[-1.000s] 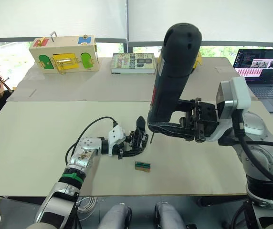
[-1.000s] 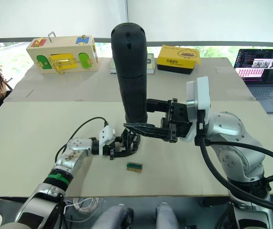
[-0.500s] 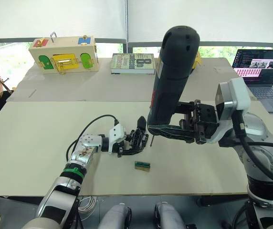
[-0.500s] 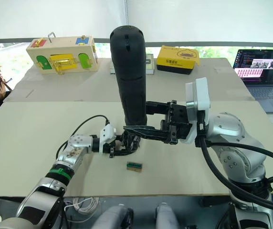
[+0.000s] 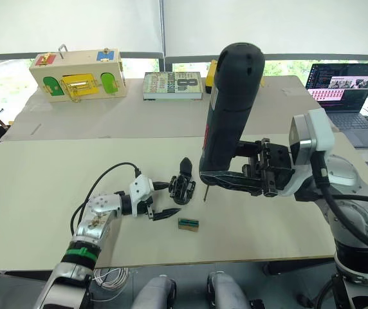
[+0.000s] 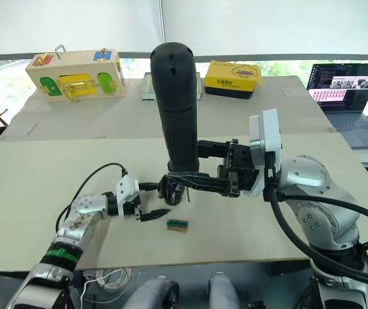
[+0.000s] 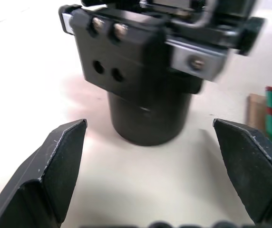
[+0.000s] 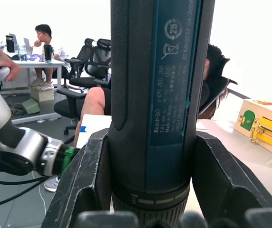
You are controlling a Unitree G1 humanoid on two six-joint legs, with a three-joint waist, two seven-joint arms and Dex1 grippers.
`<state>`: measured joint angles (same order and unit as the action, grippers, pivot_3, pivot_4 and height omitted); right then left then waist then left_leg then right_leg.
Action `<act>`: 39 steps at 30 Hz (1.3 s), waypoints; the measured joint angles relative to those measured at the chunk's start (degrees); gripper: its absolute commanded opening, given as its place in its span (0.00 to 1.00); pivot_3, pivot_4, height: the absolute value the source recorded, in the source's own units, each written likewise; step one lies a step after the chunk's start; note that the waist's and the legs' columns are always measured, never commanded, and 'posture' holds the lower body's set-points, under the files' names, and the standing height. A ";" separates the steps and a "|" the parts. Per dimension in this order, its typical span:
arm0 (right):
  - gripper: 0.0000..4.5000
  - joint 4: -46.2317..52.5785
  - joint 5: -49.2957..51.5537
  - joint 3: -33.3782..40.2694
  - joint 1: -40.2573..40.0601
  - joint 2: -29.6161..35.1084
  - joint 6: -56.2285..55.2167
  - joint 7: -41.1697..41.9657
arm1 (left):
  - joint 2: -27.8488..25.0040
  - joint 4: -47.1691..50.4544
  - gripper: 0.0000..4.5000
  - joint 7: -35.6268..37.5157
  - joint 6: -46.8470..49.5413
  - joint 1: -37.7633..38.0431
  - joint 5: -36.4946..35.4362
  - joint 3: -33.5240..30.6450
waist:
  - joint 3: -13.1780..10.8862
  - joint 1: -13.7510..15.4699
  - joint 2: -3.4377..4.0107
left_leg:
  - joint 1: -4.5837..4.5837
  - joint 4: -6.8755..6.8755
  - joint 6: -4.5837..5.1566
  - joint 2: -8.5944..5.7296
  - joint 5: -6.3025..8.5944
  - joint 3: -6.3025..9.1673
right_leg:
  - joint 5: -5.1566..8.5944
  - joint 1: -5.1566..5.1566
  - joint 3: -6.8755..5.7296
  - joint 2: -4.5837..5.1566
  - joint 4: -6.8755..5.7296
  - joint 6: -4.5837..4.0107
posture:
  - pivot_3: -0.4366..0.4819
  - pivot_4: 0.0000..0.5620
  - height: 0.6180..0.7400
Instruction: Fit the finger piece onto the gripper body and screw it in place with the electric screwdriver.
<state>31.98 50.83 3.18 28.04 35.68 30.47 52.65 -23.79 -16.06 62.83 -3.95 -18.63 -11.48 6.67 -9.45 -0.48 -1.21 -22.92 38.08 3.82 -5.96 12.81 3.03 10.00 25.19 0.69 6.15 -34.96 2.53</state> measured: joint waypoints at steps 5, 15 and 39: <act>0.43 0.14 0.00 0.01 -0.22 -0.10 0.00 -0.42 | 2.80 8.07 1.00 -6.99 6.24 3.85 0.49 1.26 | 0.00 0.89 0.00 | -0.02 0.00 0.01 -0.03 0.01 0.00 | 0.00 0.00 -0.03 0.00 0.01 0.01 | 0.48 0.27 1.00; 0.43 0.17 0.00 -0.01 -0.22 -0.27 0.00 -0.58 | 5.41 8.80 1.00 -13.25 8.69 3.02 2.36 2.47 | 0.00 1.49 0.00 | 0.00 0.00 0.01 -0.06 0.00 0.00 | 0.00 -0.05 -0.07 -0.03 0.01 0.02 | 0.48 0.27 1.00; 0.43 0.94 0.00 -0.03 -0.14 -0.29 0.00 -1.00 | 5.50 7.30 0.51 -13.46 9.10 0.98 2.38 4.35 | 0.00 1.13 0.00 | 0.00 0.00 0.01 -0.03 0.01 0.00 | 0.00 -0.03 -0.06 -0.04 0.02 0.03 | 0.48 0.27 1.00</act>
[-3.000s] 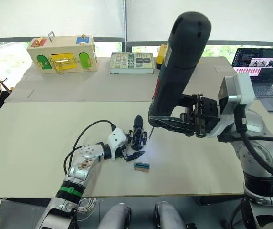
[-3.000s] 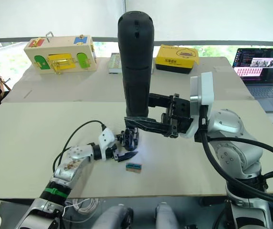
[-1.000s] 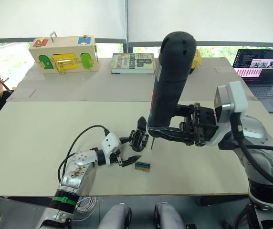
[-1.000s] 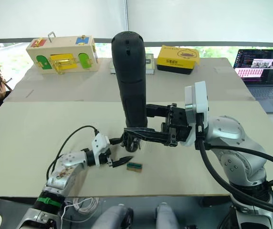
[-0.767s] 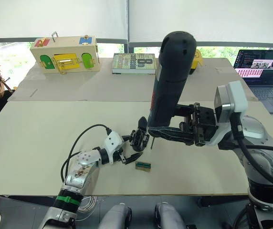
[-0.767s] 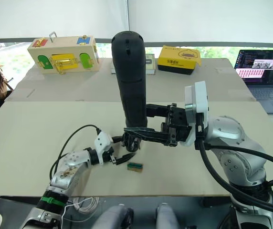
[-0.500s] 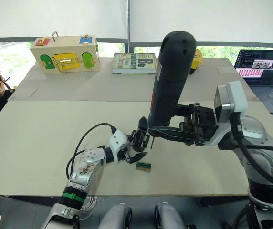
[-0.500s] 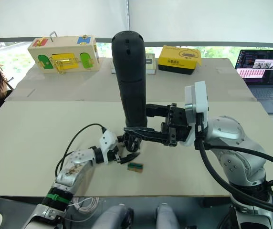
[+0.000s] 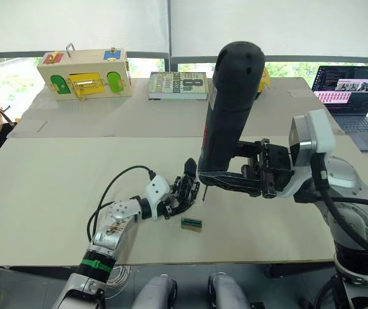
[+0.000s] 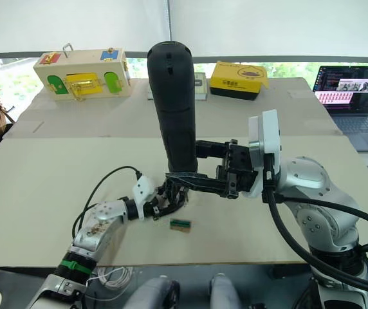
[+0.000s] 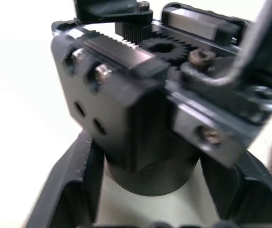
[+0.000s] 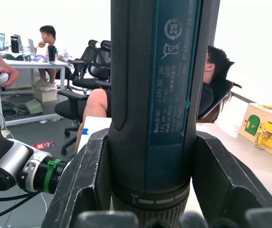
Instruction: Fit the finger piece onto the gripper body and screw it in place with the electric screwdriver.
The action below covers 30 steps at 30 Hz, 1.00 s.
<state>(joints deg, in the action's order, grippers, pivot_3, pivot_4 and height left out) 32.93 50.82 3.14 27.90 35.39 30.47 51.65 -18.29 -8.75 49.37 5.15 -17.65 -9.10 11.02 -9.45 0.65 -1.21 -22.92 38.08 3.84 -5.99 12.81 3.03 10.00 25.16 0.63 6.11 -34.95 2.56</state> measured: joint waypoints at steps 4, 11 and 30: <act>0.43 -0.13 2.12 0.03 2.09 -0.13 1.00 -1.42 | 0.00 -0.01 0.51 -0.10 -0.16 0.04 0.03 0.06 | 0.00 -0.03 0.00 | 0.00 0.00 0.00 -0.01 0.00 0.00 | 0.00 0.00 0.01 0.01 0.00 0.00 | 0.48 0.27 1.00; 0.43 -1.50 6.83 -0.12 9.72 -2.66 4.06 -5.13 | -0.07 -0.38 0.51 -0.06 -0.98 -0.03 0.07 0.31 | 0.00 0.01 0.00 | 0.00 0.00 0.00 0.00 0.00 0.00 | 0.00 0.00 0.00 0.05 0.01 0.00 | 0.48 0.27 1.00; 0.43 -9.43 -4.81 -8.73 14.26 -11.27 4.47 -7.10 | -0.53 -0.76 0.51 1.22 -1.16 -0.30 -0.06 0.38 | 0.02 -0.10 0.02 | -0.01 0.00 0.01 -0.04 0.00 0.00 | -0.01 0.07 0.02 -0.14 -0.03 -0.02 | 0.48 0.27 1.00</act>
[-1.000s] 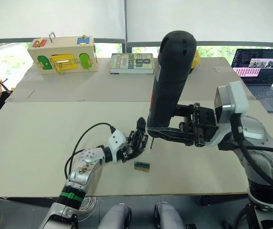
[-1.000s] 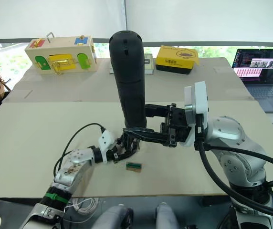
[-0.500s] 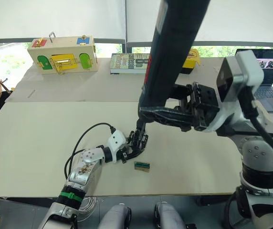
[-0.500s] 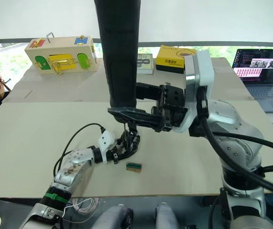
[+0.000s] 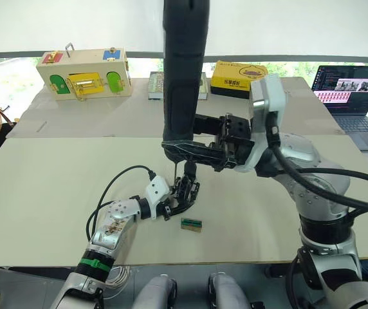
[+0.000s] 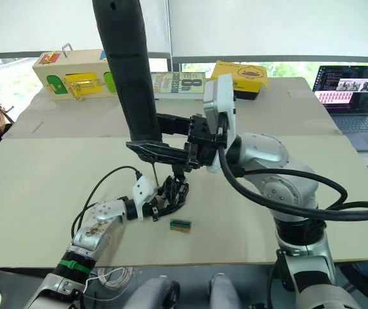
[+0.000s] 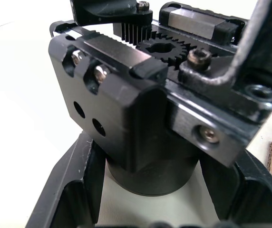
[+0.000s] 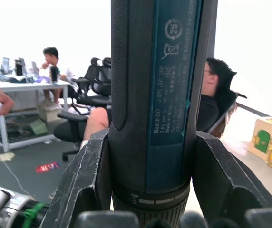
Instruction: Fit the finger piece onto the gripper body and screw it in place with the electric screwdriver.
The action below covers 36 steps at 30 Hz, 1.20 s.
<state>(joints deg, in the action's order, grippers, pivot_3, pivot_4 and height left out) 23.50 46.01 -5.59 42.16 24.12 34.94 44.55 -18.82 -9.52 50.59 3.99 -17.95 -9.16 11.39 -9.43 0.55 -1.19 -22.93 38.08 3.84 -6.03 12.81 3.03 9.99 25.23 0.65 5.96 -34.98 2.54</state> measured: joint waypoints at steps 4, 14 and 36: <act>0.43 -0.73 -2.10 -0.60 0.00 -0.57 -0.02 0.51 | 0.00 0.00 0.51 0.02 0.07 0.00 0.00 0.02 | 0.00 0.01 0.00 | 0.00 0.00 0.00 0.00 0.00 0.00 | 0.00 0.00 0.00 0.00 0.00 0.00 | 0.48 0.27 1.00; 0.43 -3.31 -5.78 -1.22 0.00 -2.63 -0.63 2.30 | 0.04 0.02 0.51 -0.15 0.35 -0.01 0.00 0.01 | 0.00 -0.01 0.00 | 0.01 0.00 0.00 0.00 0.00 0.00 | 0.00 0.00 0.00 -0.01 0.00 0.00 | 0.48 0.27 1.00; 0.43 -3.83 -9.58 -3.00 -1.25 -4.32 -0.86 5.00 | 0.10 1.23 0.51 -0.55 2.28 0.30 -0.08 -0.19 | 0.00 -0.05 0.01 | 0.02 0.00 -0.01 0.00 0.00 0.00 | 0.00 -0.01 0.00 -0.04 -0.01 0.00 | 0.48 0.27 1.00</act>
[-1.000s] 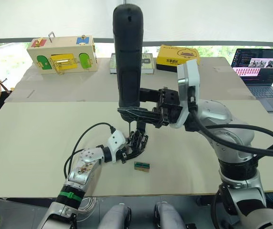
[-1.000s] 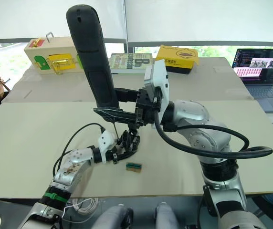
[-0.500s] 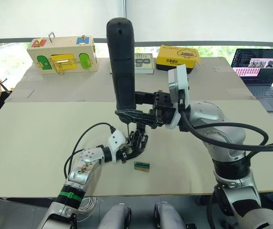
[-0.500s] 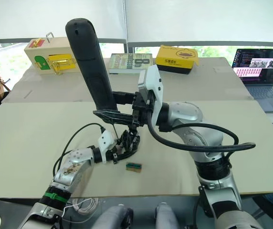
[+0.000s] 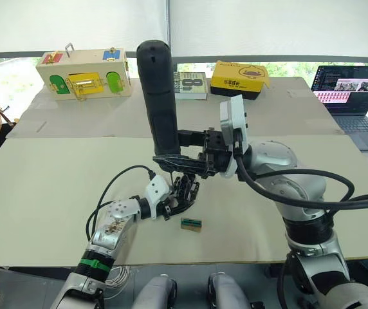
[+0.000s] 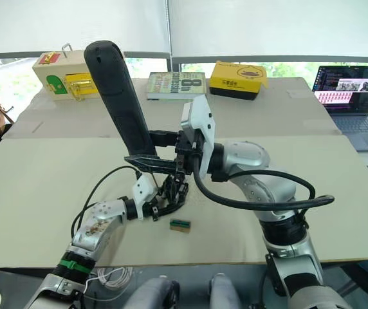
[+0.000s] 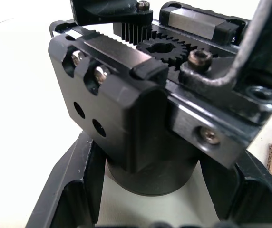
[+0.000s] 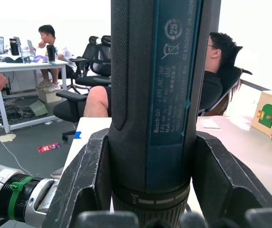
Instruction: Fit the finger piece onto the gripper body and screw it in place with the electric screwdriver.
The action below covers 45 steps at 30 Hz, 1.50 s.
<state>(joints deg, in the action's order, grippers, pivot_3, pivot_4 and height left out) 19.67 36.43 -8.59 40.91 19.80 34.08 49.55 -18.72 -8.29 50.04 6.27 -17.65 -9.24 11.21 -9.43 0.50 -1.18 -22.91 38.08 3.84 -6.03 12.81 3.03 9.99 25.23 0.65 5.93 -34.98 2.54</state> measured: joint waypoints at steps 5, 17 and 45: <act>0.43 -0.02 -1.00 -0.02 -0.56 -0.08 -0.09 0.37 | 0.00 0.10 0.51 -0.04 0.04 0.09 0.00 -0.01 | 0.00 -0.03 0.00 | 0.00 0.00 0.00 0.00 0.00 0.00 | 0.00 0.00 0.00 0.00 0.01 0.00 | 0.48 0.27 1.00; 0.43 -0.09 -2.02 -0.17 -0.83 -0.62 -0.10 1.01 | 0.00 0.23 0.51 -0.06 0.04 0.32 0.00 -0.01 | 0.00 -0.17 0.00 | 0.00 0.00 0.00 0.01 0.00 0.00 | 0.00 0.00 0.00 -0.02 0.00 0.00 | 0.48 0.27 1.00; 0.43 -1.09 -3.78 -0.92 -1.47 -0.77 -1.35 1.02 | -0.03 0.80 0.51 -0.18 0.30 0.80 0.00 -0.03 | 0.00 -0.48 0.00 | 0.00 0.00 -0.01 0.00 0.01 0.00 | 0.00 0.00 0.00 -0.02 0.01 0.00 | 0.48 0.27 1.00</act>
<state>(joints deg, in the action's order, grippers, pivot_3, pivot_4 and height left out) 18.58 32.65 -9.51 39.44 19.03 32.72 50.57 -18.75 -7.49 49.86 6.57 -16.85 -9.24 11.18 -9.43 0.02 -1.18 -22.90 38.08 3.83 -6.02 12.82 3.04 9.99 25.23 0.65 5.91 -34.98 2.54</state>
